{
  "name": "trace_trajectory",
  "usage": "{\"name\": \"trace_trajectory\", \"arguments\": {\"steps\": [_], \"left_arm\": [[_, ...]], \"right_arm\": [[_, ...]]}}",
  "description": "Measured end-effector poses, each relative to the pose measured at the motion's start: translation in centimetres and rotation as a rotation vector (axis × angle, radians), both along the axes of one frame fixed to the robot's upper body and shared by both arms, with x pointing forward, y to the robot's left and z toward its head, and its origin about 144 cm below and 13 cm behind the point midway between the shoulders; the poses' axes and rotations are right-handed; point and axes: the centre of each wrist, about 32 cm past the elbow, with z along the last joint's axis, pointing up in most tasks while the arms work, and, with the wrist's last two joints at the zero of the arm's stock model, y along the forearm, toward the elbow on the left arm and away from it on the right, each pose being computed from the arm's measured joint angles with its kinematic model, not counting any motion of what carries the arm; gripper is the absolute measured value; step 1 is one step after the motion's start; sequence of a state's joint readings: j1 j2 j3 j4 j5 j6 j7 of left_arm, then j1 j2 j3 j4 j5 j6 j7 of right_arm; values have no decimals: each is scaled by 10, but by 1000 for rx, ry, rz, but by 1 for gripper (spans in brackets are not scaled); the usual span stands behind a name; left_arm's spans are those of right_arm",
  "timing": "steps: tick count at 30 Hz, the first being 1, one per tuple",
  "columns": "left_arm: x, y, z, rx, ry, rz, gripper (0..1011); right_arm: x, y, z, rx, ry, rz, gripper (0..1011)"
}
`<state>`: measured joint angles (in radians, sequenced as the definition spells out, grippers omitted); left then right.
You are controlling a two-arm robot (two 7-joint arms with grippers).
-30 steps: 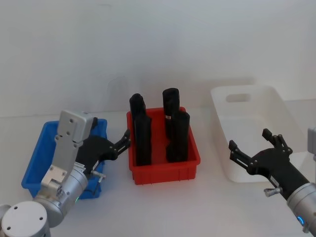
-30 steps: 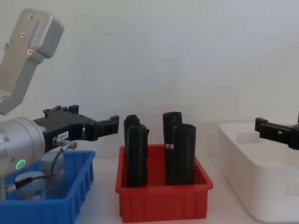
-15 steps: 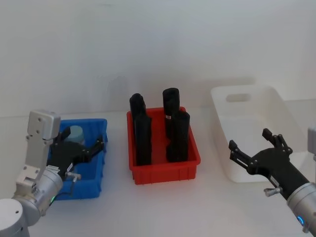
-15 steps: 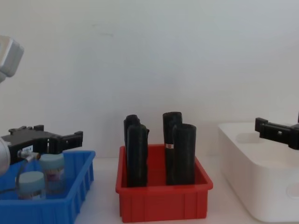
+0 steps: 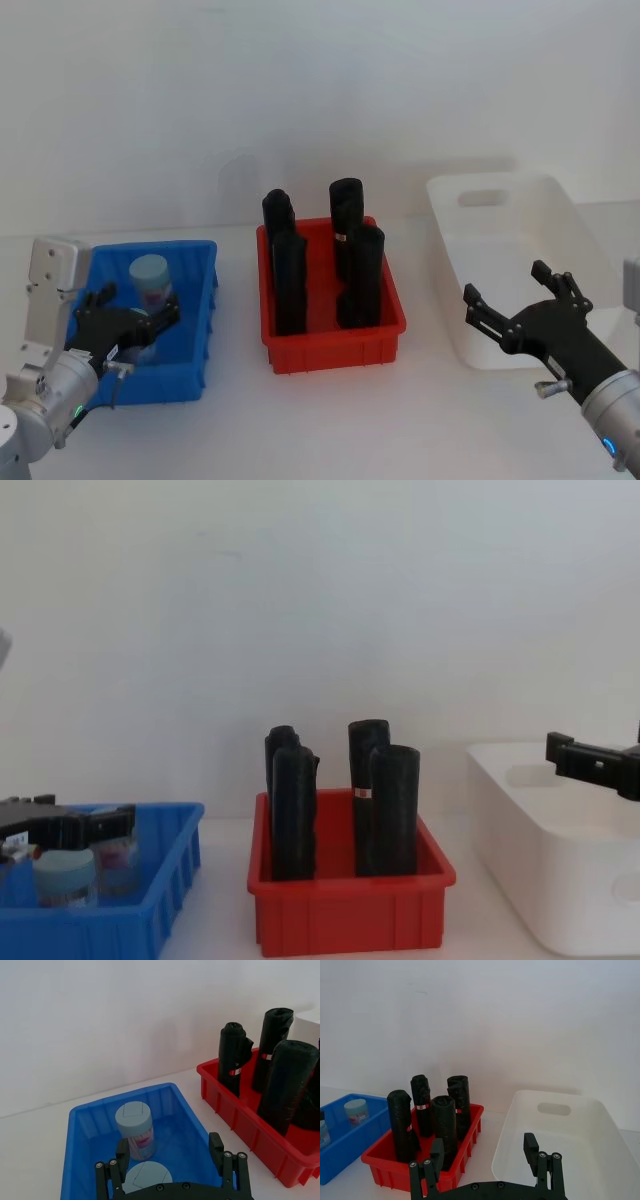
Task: Pick the cotton swabs from the blue box and place them into the white box.
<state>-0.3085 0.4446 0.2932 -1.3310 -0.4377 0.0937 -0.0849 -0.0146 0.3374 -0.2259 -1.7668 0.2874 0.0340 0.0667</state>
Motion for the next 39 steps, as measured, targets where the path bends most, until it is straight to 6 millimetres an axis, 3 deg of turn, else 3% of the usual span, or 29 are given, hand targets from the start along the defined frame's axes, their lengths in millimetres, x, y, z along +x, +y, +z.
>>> {"name": "trace_trajectory", "arguments": {"steps": [15,28,39], "left_arm": [[8,25,-18,-12,73,22,1000],[11,36,-25,-37,98,5,991],[13,38,-26,-52,95,-27,728]], "right_arm": [[0,0,0,0,0,0,1001],[0,0,0,0,0,0,1001],[0,0,0,0,0,0,1001]]}}
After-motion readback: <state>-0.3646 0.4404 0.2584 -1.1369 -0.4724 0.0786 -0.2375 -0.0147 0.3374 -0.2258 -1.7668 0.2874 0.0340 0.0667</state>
